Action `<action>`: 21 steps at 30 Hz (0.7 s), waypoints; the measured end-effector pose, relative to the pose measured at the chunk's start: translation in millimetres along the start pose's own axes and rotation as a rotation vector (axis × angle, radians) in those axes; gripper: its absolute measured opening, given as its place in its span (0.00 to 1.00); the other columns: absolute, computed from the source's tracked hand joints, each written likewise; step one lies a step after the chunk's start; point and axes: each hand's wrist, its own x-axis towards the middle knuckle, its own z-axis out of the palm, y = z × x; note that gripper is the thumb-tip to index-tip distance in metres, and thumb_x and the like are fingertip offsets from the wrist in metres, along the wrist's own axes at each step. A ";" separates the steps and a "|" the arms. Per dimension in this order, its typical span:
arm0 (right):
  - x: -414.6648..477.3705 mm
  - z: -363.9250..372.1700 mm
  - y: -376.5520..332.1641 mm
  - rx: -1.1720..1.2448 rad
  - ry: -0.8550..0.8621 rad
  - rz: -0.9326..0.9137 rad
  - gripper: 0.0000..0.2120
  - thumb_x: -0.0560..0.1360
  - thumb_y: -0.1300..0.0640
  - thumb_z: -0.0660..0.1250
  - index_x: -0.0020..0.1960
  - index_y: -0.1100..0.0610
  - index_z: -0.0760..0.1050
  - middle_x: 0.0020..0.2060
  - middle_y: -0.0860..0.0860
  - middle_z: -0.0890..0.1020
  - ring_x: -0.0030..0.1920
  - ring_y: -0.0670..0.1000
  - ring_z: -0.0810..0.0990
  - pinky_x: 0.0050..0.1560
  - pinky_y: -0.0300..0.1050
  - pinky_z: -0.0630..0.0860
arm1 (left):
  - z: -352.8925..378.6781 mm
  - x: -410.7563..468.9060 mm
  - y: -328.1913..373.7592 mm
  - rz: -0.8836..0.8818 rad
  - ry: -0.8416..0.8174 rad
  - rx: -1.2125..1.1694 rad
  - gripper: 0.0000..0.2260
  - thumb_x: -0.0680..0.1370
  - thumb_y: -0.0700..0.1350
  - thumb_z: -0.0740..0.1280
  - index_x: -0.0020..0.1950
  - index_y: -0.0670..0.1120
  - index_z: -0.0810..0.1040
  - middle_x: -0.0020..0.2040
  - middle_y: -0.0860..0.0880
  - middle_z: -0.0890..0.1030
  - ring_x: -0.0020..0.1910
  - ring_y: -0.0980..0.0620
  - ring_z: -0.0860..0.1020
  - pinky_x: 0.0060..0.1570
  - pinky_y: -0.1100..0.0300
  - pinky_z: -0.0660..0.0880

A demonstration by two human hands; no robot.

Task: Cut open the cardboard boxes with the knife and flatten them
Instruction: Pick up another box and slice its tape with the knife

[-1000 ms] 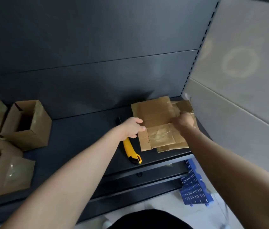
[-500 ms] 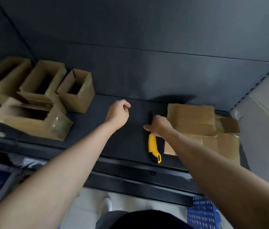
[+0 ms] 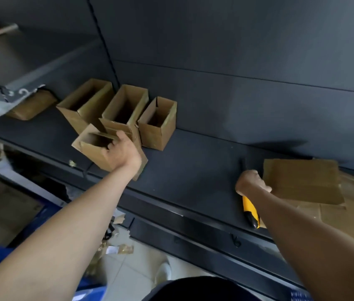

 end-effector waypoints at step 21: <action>-23.4 -69.3 -24.0 1.106 -0.500 -0.107 0.23 0.71 0.34 0.67 0.40 0.56 0.76 0.31 0.52 0.75 0.30 0.51 0.72 0.35 0.44 0.72 | -42.5 23.5 51.4 -0.197 -0.934 -1.185 0.04 0.81 0.39 0.60 0.52 0.43 0.75 0.56 0.43 0.78 0.47 0.47 0.77 0.46 0.49 0.74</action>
